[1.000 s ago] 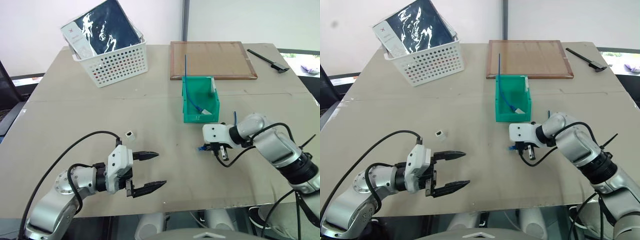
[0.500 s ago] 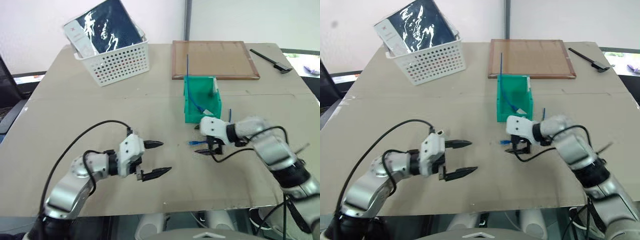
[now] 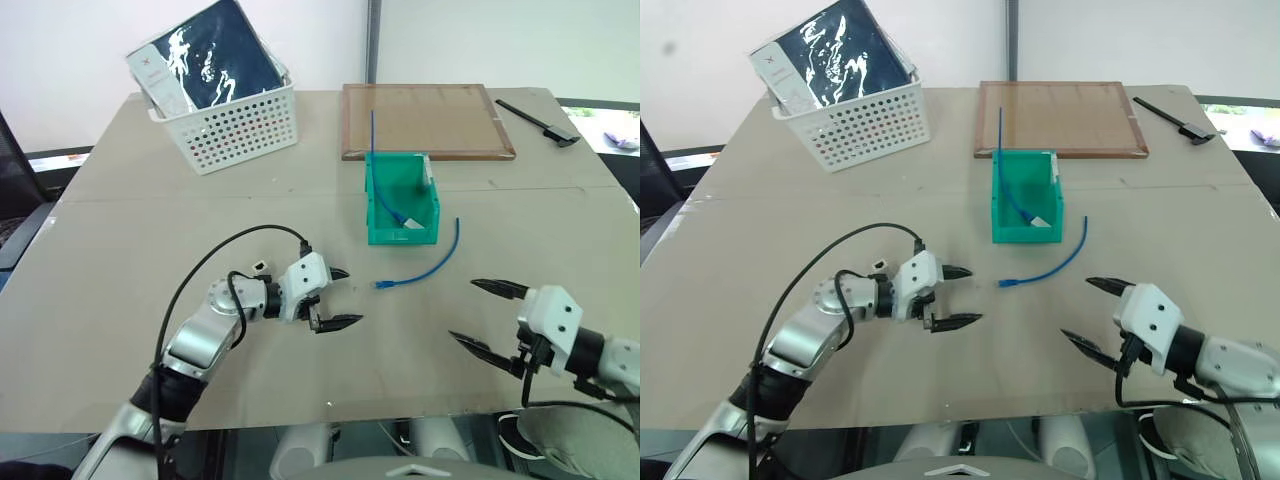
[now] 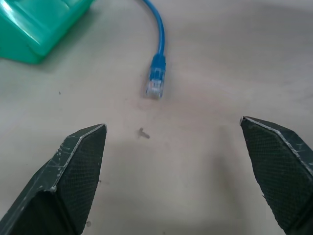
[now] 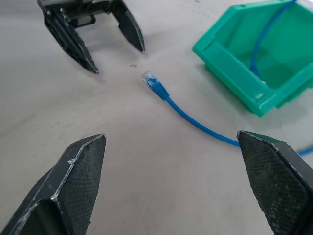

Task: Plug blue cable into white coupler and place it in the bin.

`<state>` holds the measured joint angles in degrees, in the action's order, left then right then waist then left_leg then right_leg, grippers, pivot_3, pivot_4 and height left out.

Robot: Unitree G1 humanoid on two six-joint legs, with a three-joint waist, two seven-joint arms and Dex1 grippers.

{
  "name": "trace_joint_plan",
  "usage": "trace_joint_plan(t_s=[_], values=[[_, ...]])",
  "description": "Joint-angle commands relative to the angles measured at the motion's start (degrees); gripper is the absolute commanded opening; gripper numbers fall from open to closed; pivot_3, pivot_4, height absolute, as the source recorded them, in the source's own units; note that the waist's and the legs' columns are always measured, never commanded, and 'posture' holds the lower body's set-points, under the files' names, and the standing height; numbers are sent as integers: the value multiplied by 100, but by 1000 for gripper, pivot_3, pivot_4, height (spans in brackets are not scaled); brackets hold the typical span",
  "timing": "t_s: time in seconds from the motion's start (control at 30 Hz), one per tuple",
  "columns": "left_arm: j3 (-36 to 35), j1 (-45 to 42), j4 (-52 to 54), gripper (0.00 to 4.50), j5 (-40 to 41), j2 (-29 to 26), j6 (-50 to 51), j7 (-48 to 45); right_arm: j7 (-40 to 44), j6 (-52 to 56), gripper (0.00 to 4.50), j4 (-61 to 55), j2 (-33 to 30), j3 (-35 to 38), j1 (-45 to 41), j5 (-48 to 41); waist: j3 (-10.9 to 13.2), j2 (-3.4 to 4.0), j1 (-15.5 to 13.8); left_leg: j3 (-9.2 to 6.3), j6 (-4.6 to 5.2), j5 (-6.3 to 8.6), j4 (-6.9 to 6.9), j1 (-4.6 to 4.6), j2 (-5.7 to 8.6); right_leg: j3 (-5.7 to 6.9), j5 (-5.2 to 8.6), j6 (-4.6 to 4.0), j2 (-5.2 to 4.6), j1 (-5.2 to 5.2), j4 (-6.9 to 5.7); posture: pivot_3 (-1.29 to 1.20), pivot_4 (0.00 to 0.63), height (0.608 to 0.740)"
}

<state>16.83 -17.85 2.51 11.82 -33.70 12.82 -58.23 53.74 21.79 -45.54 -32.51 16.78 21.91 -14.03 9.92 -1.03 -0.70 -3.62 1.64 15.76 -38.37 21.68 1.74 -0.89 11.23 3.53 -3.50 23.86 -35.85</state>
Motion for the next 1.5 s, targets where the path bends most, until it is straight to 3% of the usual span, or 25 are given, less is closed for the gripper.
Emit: trace_joint_plan(t_s=[0.03, 0.2, 0.43, 0.57, 0.7, 0.8, 1.0, 1.2, 1.37, 1.5], values=[[93, -326, -451, 4500, -172, 170, -424, -193, -302, -285, 4221, -507, 130, 276, 498, -66, 0, 0, -10, -1, 0, 0, 0, 2, 1, 0, -6, -10, -1, 1, 0, 0, 150, 740], [260, -797, -1295, 4500, -442, 631, -742, -200, -472, -383, 4221, -834, 187, 288, 1070, -162, -6, -9, -13, 5, 1, 0, -4, 5, 10, -5, -10, -14, -11, -1, 6, 0, 150, 740], [332, -938, -1498, 4500, -573, 860, -842, -347, -658, -491, 4221, -848, 136, 226, 1286, -135, -7, -8, -9, 3, 1, 0, -4, 2, 5, -3, -5, -7, -9, -2, 3, 0, 150, 740], [408, -985, -1564, 3282, -666, 890, -865, -434, -728, -543, 4282, -843, 125, 216, 1358, -133, -8, -9, -13, 2, 1, 0, -4, 2, 6, -3, -5, -8, -9, -3, 3, 0, 150, 740], [447, -1065, -1734, 1280, -717, 1002, -936, -473, -787, -593, 4282, -799, 99, 179, 1398, -91, -9, -9, -13, 3, 1, 0, -4, 2, 7, -3, -5, -6, -9, -4, 3, 0, 150, 740], [471, -1124, -1840, 40, -745, 1053, -1031, -532, -856, -495, 4282, -767, 78, 154, 1411, -102, -10, -9, -13, 1, 1, 0, -4, 2, 7, -2, -4, -6, -9, -4, 3, 0, 150, 740], [376, -1134, -1685, 40, -507, 1075, -1218, -819, -1272, 85, 4282, -807, 220, -100, 1385, -261, -11, -9, -12, 1, 1, 0, -4, 2, 6, -2, -6, -9, -9, -4, 3, 0, 150, 740], [-19, -1150, -906, 40, 356, 1393, -1869, -1211, -2782, 1919, 4282, -955, 1520, -471, 895, -2267, -9, -9, -15, -11, 1, 0, -4, 11, 1, 2, -11, -20, -13, 2, 4, 0, 150, 740], [-214, -1266, -901, 0, 427, 1604, -2340, -1088, -3752, 2405, 2732, -1021, 2094, -639, 207, -3175, -14, -4, -1, -3, 1, 0, -4, 7, 4, -3, -2, -34, -17, 1, 4, 0, 150, 740], [-308, -1290, -937, 0, 334, 1656, -2677, -985, -4528, 2385, 2732, -873, 2564, -722, -481, -3920, -14, -3, 3, -8, 1, 0, -3, 8, 3, 0, -11, -19, -7, 3, 3, 0, 150, 740]])
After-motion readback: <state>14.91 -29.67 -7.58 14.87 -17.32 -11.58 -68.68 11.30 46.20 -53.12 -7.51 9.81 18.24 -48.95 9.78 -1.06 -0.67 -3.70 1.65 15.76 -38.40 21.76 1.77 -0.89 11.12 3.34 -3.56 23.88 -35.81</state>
